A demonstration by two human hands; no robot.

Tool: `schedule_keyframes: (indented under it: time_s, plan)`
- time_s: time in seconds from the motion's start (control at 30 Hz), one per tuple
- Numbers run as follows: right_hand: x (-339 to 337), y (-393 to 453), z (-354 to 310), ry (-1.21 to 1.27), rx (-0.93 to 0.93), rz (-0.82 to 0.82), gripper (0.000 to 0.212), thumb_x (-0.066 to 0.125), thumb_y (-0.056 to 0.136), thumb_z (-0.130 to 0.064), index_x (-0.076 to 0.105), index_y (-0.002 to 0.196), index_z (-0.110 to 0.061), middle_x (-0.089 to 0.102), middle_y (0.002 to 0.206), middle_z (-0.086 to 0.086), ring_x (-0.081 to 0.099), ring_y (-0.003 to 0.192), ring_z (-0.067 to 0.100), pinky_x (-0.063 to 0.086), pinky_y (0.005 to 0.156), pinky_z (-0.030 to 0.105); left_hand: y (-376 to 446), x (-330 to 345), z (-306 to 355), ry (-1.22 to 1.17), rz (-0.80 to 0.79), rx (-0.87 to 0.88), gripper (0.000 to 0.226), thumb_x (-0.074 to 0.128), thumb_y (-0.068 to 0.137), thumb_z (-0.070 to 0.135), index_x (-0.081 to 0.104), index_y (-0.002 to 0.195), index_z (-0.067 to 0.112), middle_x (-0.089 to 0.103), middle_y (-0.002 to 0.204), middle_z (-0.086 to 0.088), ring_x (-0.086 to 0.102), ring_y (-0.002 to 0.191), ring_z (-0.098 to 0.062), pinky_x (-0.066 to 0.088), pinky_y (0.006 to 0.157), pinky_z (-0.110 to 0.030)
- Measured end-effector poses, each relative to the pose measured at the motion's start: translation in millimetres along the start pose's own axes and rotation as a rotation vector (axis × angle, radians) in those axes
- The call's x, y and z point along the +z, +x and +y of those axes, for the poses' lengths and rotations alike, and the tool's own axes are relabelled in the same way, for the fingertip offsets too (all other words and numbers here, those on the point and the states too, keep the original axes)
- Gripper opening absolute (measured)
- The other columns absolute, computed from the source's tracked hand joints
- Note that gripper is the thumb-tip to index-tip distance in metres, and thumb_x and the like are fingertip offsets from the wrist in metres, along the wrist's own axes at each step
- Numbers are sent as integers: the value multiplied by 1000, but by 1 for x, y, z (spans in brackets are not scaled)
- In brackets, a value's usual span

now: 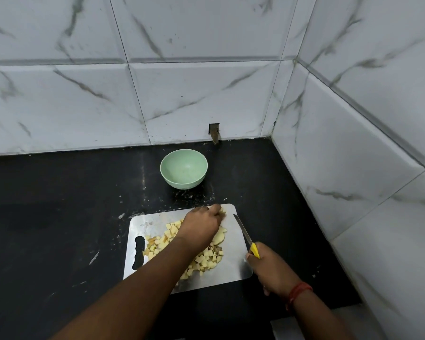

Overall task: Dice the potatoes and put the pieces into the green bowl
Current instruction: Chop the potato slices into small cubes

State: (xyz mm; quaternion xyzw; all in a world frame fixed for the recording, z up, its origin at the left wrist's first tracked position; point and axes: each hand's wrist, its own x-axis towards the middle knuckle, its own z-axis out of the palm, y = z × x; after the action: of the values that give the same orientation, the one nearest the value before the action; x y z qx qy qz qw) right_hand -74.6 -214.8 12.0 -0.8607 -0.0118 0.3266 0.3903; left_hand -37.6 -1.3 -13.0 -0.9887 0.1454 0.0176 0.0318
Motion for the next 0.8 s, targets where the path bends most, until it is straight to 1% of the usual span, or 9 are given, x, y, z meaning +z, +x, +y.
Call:
schedule_keyframes:
  time_s: [0.13,0.2,0.37,0.5,0.57,0.6,0.67,0.77,0.8]
  plan:
    - [-1,2,5,-11,12,11,18,42,100,-34,49,92,-20,55,81,6,53,54,19,49,49,29,3,2,4,-57,47,-28,34,44,102,19,65,128,11,49,142,-3,56,106,-25,48,86,-37]
    - [-2,3,8,-12,25,16,18,43,100,-34,49,92,-19,55,80,6,53,54,19,49,49,28,3,4,5,-116,62,-75,35,43,102,27,66,125,14,50,138,1,56,104,-22,47,85,-36]
    - [0,5,9,9,42,15,16,44,100,-34,49,90,-23,55,81,5,54,55,18,47,47,27,1,11,10,-183,82,-136,43,41,103,40,60,136,21,48,142,6,53,114,-20,50,91,-35]
    - [1,7,1,7,53,14,14,41,100,-33,49,92,-25,59,90,6,57,56,19,46,47,25,-3,15,13,-264,121,-197,46,43,102,37,52,146,26,42,153,7,50,128,-20,49,95,-34]
    - [4,13,-2,77,43,28,13,38,99,-26,49,94,-21,60,86,9,57,50,20,47,47,27,-4,19,14,-327,140,-225,47,46,101,34,51,147,25,40,156,6,50,129,-20,50,94,-32]
    - [6,17,-5,153,34,41,12,38,98,-20,49,95,-17,59,81,10,57,50,20,49,48,28,-5,21,14,-347,146,-229,47,47,101,33,52,147,25,40,157,6,52,129,-20,49,95,-32]
    - [12,30,-14,340,9,58,10,39,96,-10,49,97,-13,55,77,11,56,58,20,51,54,31,-5,25,15,-355,160,-215,47,51,99,31,54,146,23,42,155,3,55,125,-23,49,98,-34]
    - [20,59,-27,491,-59,32,16,38,96,-4,48,97,-16,53,91,6,55,75,18,52,66,31,-4,32,15,-360,179,-203,48,56,98,30,57,143,16,50,149,-5,54,129,-26,46,107,-38]
    - [22,69,-31,496,-75,28,18,40,94,-5,51,100,-18,57,99,4,59,84,18,56,77,33,-4,33,15,-381,177,-208,48,56,98,31,56,144,15,49,150,-5,52,131,-26,45,109,-38]
